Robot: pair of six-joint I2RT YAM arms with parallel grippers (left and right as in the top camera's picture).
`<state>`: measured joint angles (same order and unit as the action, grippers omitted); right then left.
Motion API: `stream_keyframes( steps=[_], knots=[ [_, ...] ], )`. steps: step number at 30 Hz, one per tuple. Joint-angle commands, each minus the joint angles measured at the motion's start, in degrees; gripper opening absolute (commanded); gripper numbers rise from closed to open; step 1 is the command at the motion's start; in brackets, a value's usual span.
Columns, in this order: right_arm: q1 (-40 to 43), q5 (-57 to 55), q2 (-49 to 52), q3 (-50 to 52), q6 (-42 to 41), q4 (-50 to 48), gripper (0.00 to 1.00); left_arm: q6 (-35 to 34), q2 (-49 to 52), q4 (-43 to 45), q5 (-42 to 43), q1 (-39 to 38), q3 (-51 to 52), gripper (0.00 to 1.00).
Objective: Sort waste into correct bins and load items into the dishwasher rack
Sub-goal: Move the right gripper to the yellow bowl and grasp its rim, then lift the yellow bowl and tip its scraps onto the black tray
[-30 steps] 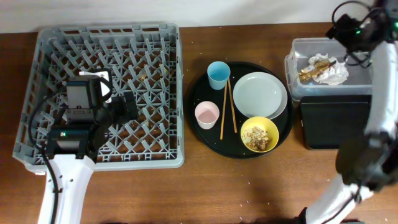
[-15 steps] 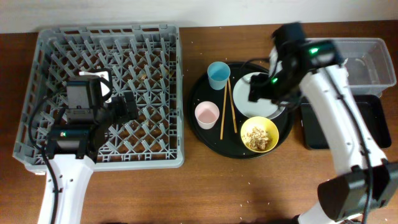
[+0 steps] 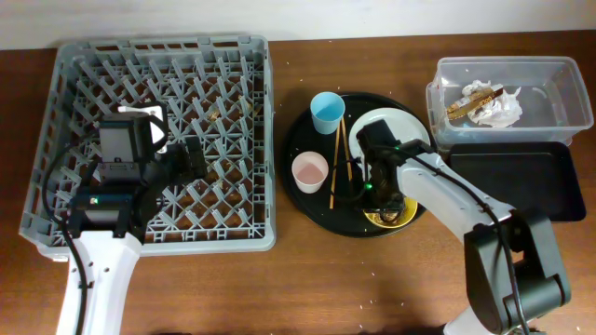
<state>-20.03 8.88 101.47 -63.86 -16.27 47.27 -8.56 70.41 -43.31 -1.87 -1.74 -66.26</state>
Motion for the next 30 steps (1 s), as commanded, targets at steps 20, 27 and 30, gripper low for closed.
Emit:
stream_keyframes(
  steps=[20, 27, 30],
  knots=[
    [0.9, -6.05, -5.75, -26.86, 4.09, 24.04, 0.04, 0.92, 0.04, 0.11, 0.63, 0.42, -0.81, 0.99],
    [27.08, 15.41, -7.89, -28.81, 18.78, 28.65, 0.04, 0.94, 0.04, 0.11, 0.63, 0.42, -0.81, 0.99],
    [38.84, 23.3, -5.4, -28.15, 22.4, 27.39, 0.04, 0.94, 0.04, 0.11, 0.66, 0.42, -0.81, 0.99]
  ],
)
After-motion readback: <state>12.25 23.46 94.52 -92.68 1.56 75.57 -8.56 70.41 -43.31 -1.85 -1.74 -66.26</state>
